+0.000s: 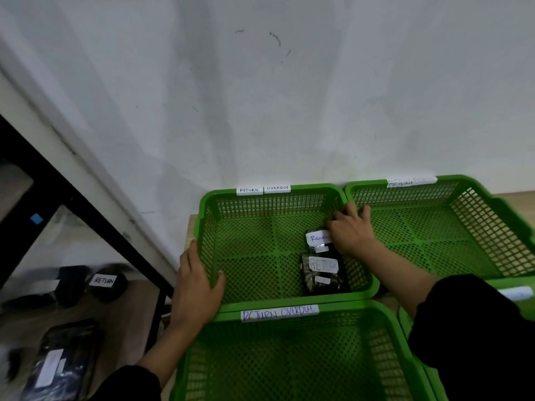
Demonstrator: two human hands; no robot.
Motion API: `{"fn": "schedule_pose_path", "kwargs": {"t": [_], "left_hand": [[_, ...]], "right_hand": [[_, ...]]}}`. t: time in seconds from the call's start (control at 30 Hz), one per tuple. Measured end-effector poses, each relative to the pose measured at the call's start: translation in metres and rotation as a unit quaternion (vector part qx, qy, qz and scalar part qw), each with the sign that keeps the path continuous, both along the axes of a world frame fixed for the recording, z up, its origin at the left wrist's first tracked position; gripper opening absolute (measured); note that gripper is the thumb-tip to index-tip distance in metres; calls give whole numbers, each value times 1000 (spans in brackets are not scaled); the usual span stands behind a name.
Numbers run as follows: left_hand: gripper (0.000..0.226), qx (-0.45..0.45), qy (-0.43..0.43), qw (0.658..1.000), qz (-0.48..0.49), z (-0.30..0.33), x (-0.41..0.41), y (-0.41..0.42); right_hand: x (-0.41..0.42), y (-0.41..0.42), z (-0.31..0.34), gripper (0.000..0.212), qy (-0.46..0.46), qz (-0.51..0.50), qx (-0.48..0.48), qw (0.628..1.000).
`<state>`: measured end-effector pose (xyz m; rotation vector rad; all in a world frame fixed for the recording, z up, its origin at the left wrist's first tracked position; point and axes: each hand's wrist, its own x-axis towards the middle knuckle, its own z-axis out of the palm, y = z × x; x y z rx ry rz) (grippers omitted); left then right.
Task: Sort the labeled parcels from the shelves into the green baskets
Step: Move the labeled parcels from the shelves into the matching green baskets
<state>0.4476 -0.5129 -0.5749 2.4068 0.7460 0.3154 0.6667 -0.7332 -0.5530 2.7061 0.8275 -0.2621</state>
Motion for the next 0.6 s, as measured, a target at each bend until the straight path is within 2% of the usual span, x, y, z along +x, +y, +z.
{"fn": "schedule_pose_path", "kwargs": {"t": [0.13, 0.47, 0.53, 0.6], "left_hand": [[84, 2, -5, 1000, -5, -1, 0, 1], [84, 1, -12, 1000, -3, -2, 0, 1], [84, -1, -10, 1000, -5, -3, 1, 1], [85, -2, -8, 1000, -6, -3, 1, 2]], "right_hand": [[-5, 1, -3, 25, -8, 24, -45, 999], [-16, 8, -15, 45, -51, 21, -118, 992], [-20, 9, -14, 47, -53, 7, -114, 992], [-22, 9, -11, 48, -49, 3, -70, 996]]}}
